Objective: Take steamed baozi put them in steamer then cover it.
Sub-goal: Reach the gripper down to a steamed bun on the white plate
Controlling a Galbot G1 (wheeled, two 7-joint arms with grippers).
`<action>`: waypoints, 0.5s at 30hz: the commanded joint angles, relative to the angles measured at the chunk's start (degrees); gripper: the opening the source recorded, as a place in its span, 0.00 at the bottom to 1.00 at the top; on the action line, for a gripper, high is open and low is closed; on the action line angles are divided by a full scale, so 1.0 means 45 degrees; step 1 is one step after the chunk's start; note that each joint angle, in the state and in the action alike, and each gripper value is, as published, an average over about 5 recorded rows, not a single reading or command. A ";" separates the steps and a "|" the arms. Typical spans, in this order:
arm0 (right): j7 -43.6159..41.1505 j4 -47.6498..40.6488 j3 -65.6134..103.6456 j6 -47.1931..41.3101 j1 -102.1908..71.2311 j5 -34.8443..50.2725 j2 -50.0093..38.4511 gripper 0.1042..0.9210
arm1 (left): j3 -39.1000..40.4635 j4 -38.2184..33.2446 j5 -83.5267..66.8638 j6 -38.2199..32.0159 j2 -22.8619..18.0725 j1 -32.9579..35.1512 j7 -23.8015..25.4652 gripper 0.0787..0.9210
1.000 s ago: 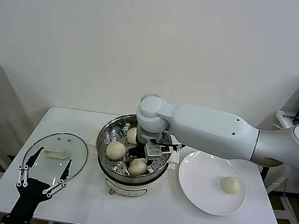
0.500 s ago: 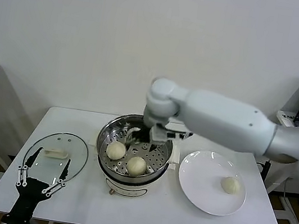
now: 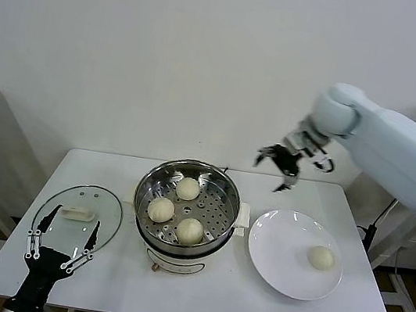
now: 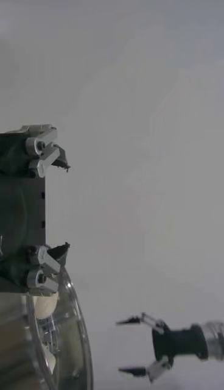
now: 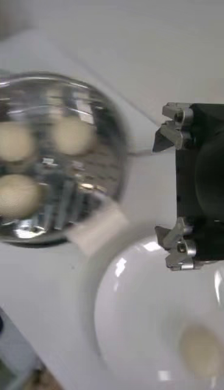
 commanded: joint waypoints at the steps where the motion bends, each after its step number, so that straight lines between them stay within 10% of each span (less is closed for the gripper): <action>1: -0.0193 -0.2234 -0.0049 -0.2147 -0.1991 0.0553 -0.2507 0.88 | -0.0004 0.0035 0.0012 0.0022 0.0011 -0.0010 -0.0046 0.88; 15: 0.1361 -0.1945 0.1283 -0.2303 -0.5302 -0.0550 -0.2566 0.88 | -0.0130 -0.0114 0.0082 0.0096 -0.0045 0.0101 -0.0159 0.88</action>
